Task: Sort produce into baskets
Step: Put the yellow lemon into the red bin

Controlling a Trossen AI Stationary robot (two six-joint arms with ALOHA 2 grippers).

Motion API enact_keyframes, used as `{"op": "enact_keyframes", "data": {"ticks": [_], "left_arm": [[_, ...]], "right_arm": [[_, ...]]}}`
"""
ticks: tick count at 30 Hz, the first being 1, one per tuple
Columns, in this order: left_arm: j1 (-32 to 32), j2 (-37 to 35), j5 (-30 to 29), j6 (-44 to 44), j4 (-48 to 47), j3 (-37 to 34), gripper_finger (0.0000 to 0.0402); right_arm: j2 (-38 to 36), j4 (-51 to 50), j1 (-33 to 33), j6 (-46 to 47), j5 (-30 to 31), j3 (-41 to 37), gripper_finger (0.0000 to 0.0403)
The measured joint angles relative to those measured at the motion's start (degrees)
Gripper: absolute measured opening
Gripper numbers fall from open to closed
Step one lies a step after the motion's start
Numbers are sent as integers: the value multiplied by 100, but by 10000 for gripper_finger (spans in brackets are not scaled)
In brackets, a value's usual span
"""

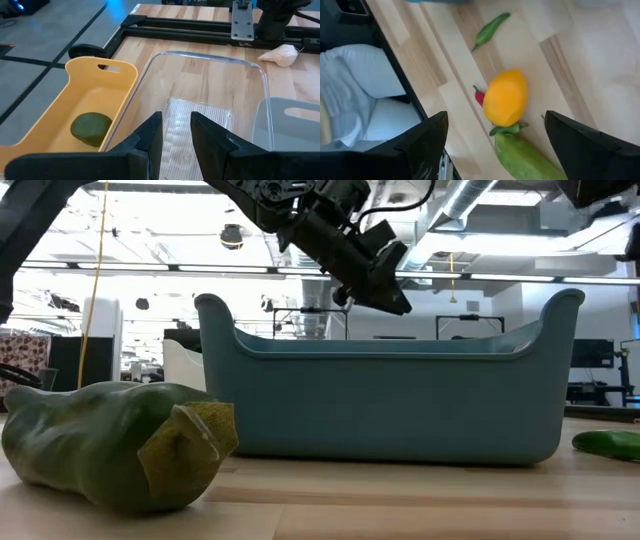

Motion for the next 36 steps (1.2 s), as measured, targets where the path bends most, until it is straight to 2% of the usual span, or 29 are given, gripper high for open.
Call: {"op": "enact_keyframes", "data": {"ticks": [7,14,23,29,32,36], "left_arm": [[0,0,-22,19,-163,-2,89],[-2,0,-22,21,-232,-2,89],[-2,0,-22,23,-292,-4,89],[-2,0,-20,23,-406,-4,89],[-2,-10,-17,24,-431,-5,89],[-2,-185,7,232,-666,-11,89]], "right_arm": [[474,83,147,71,60,-32,388],[1138,167,376,130,60,-32,389],[1850,732,376,156,-14,-32,388],[2308,757,376,159,-50,-28,387],[2475,753,378,154,-85,-28,374],[2585,755,376,158,-238,-28,328]]}}
